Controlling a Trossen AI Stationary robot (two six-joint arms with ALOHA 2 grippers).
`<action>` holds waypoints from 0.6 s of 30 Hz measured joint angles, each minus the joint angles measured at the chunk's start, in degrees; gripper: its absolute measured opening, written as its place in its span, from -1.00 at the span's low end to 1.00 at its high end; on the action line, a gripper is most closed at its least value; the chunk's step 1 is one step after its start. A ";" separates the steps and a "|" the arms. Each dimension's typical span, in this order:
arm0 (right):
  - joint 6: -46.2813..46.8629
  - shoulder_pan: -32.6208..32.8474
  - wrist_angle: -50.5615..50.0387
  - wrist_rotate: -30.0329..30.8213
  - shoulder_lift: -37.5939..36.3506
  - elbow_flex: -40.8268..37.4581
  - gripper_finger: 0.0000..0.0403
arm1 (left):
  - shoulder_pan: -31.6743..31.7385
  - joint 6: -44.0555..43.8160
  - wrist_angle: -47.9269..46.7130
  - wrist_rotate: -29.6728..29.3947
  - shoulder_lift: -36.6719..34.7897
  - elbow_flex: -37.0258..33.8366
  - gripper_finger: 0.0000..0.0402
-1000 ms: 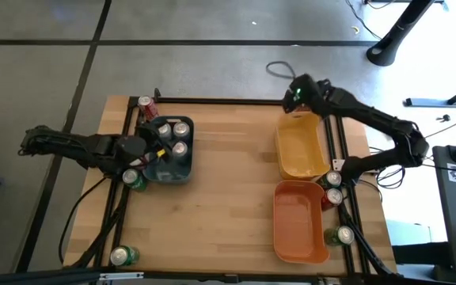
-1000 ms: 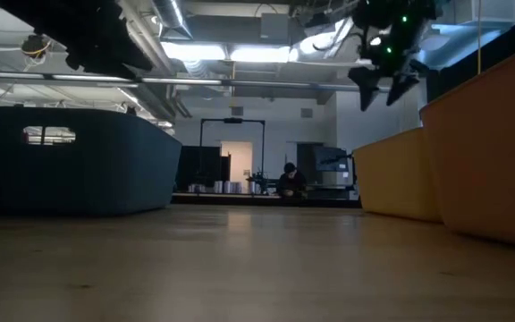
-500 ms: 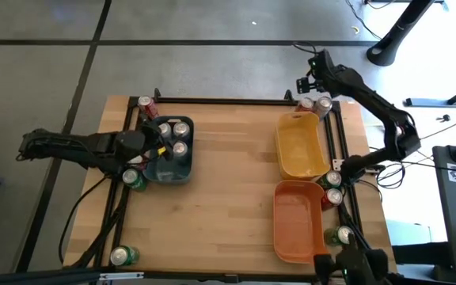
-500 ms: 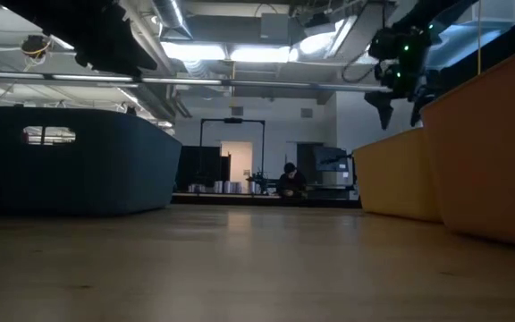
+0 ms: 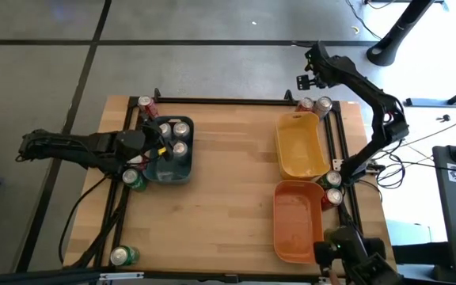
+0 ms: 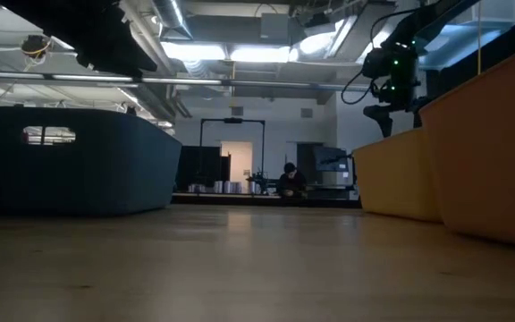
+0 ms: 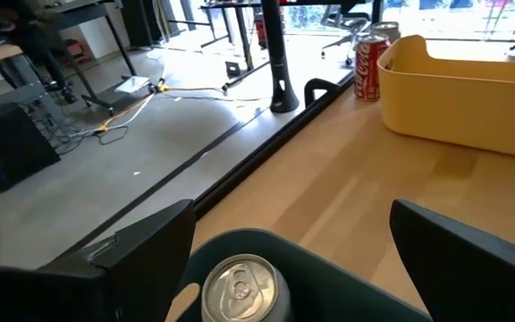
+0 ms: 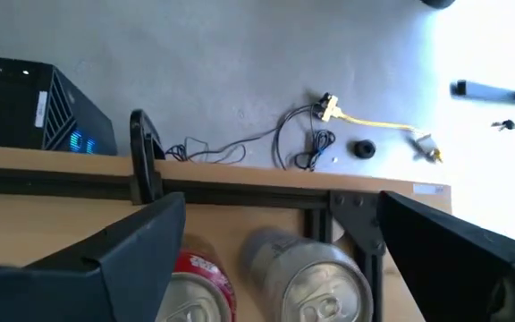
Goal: Sort soda cans
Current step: Put the blue-white soda can into the blue bin
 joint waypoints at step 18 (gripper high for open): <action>-22.48 1.86 -23.71 4.68 3.60 11.83 0.82 | 0.00 -0.29 -0.13 1.12 0.37 -0.24 0.81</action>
